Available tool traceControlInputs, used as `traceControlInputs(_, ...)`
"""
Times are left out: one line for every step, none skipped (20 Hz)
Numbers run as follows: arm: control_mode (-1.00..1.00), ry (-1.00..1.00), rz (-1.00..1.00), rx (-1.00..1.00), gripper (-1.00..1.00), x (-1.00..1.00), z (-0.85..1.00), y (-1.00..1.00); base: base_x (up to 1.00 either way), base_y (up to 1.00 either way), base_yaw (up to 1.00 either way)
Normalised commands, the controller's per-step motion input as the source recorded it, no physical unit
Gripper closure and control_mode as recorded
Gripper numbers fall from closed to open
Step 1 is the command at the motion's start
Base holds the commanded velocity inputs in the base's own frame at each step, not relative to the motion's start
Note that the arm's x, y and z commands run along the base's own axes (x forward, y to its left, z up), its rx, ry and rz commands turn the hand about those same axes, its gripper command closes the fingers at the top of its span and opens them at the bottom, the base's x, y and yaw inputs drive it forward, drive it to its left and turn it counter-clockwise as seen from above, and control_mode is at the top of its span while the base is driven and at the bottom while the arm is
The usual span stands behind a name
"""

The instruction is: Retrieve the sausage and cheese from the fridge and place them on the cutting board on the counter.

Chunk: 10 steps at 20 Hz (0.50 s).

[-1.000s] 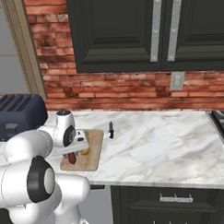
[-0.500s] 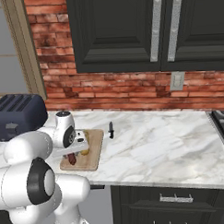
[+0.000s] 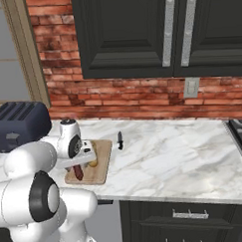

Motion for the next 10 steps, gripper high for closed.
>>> traceControlInputs(-1.00, 0.00, 0.00, 0.00, -1.00, -0.17, 0.29, 0.00, 0.00, 0.00, 0.00)
traceControlInputs(-1.00, 0.00, 0.00, 0.00, -1.00, -0.39, 0.49, 0.00, 0.00, 0.00, 0.00)
traceControlInputs(-1.00, 0.00, 0.00, 0.00, -1.00, -0.47, 0.61, 0.00, 0.00, 0.00, 0.00)
traceControlInputs(-1.00, 0.00, 0.00, 0.00, -1.00, -0.52, 0.68, 0.00, 0.00, 0.00, 0.00)
traceControlInputs(-1.00, 0.00, 0.00, 0.00, -1.00, -0.56, 0.66, 0.00, 0.00, 0.00, 0.00)
traceControlInputs(-1.00, 0.00, 0.00, 0.00, -1.00, -0.73, 0.70, 0.00, 0.00, 0.00, 0.00)
traceControlInputs(-1.00, 0.00, 0.00, 0.00, -1.00, -0.76, 0.67, 0.00, 0.00, 0.00, 0.00)
traceControlInputs(-1.00, 0.00, 0.00, 0.00, -1.00, -0.81, 0.74, 0.00, 0.00, 0.00, 0.00)
traceControlInputs(-1.00, 0.00, 0.00, 0.00, -1.00, -0.81, 0.74, 0.00, 0.00, 0.00, 0.00)
traceControlInputs(-1.00, 0.00, 0.00, 0.00, -1.00, -0.81, 0.84, 0.00, 0.00, 0.00, 0.00)
